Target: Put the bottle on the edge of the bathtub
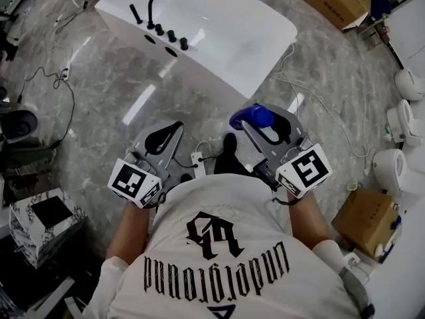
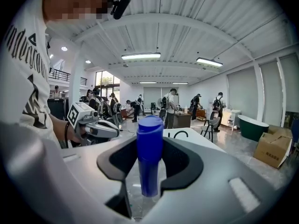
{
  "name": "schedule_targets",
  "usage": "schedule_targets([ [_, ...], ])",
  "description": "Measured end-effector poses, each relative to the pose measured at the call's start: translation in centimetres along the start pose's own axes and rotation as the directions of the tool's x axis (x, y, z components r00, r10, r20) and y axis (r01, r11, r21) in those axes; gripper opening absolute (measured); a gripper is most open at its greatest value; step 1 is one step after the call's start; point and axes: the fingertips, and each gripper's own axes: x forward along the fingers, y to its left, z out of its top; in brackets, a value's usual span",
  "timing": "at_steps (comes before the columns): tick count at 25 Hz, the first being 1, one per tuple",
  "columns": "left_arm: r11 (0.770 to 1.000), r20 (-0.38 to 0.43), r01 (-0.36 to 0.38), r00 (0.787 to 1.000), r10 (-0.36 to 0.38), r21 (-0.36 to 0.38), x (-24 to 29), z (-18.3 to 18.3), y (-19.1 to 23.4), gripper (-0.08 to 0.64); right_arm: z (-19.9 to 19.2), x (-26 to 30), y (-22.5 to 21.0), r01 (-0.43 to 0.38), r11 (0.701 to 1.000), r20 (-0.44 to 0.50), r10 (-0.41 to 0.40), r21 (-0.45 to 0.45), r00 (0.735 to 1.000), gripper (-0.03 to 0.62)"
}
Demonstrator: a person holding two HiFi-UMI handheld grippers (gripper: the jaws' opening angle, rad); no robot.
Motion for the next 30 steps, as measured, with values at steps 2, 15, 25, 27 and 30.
schedule_targets([
  [2,1.000,-0.001,-0.024,1.000,0.024,-0.006,2.9,0.5,0.5,0.008,-0.1,0.3,-3.1,-0.024,1.000,0.000,0.024,-0.004,1.000,0.153],
  [15,0.984,-0.004,-0.175,0.984,0.175,-0.010,16.6,4.0,1.3,0.008,0.0,0.0,-18.5,-0.169,0.985,-0.003,0.169,-0.044,0.986,0.153],
  [25,0.977,-0.008,-0.215,0.977,0.215,-0.006,19.1,4.1,3.4,0.008,-0.5,2.5,-21.3,-0.219,0.975,-0.005,0.219,-0.040,0.976,0.153],
  [27,0.975,-0.004,-0.220,0.975,0.220,-0.016,19.4,3.8,4.3,0.008,-0.7,3.5,-21.4,-0.227,0.973,-0.012,0.227,-0.040,0.974,0.153],
  [30,0.974,0.004,-0.226,0.974,0.226,-0.031,19.9,3.5,5.9,0.008,-1.0,5.1,-22.1,-0.232,0.971,-0.032,0.231,-0.051,0.972,0.153],
])
